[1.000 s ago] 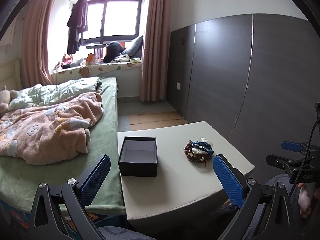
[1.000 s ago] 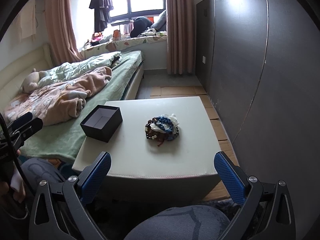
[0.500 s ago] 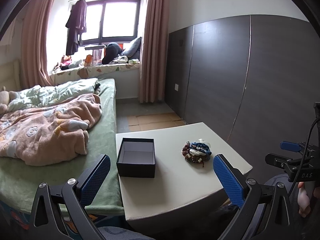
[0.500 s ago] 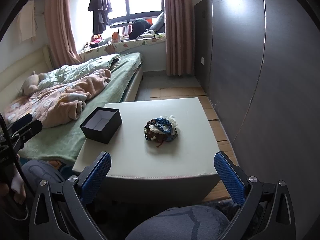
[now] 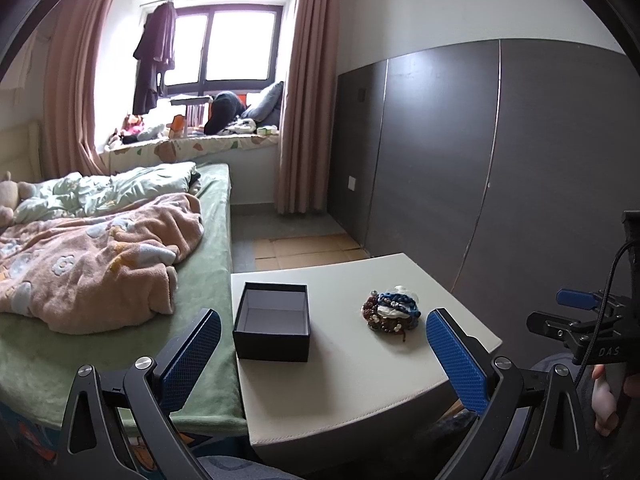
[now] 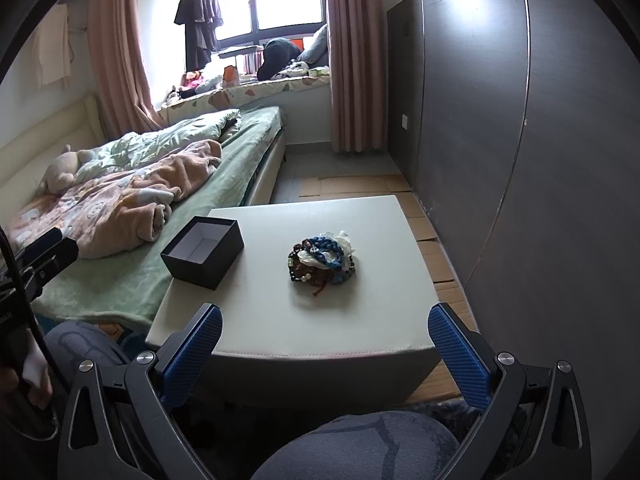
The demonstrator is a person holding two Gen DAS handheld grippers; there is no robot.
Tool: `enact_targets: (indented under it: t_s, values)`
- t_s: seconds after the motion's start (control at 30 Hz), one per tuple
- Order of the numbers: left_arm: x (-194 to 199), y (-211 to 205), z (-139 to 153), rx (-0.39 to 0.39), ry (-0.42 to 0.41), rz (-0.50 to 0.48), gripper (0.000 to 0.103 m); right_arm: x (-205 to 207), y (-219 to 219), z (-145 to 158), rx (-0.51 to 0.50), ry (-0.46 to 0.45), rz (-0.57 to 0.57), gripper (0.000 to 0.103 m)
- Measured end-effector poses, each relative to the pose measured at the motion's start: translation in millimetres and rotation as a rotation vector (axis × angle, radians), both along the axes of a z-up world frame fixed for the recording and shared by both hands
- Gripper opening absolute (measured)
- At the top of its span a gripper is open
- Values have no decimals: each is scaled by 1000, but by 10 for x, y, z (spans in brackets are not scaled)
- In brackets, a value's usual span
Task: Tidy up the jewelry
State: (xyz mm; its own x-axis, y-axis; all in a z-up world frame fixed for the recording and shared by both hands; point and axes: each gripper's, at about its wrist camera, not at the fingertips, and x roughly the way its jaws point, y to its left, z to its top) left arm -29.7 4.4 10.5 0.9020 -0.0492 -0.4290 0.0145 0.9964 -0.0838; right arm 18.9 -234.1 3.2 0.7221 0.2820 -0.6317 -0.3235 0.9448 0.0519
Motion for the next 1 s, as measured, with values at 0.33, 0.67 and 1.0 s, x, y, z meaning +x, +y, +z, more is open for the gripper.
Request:
enact_targets:
  t_s: [0.33, 0.67, 1.0]
  values:
    - [32, 54, 121, 39, -27, 25, 102, 81, -40, 32, -8, 36, -27, 103]
    - [285, -29, 306, 86, -59, -49, 102, 282, -64, 200, 27, 23, -42, 103]
    - [768, -145, 389, 52, -66, -84, 102, 729, -179, 249, 127, 10, -70, 103]
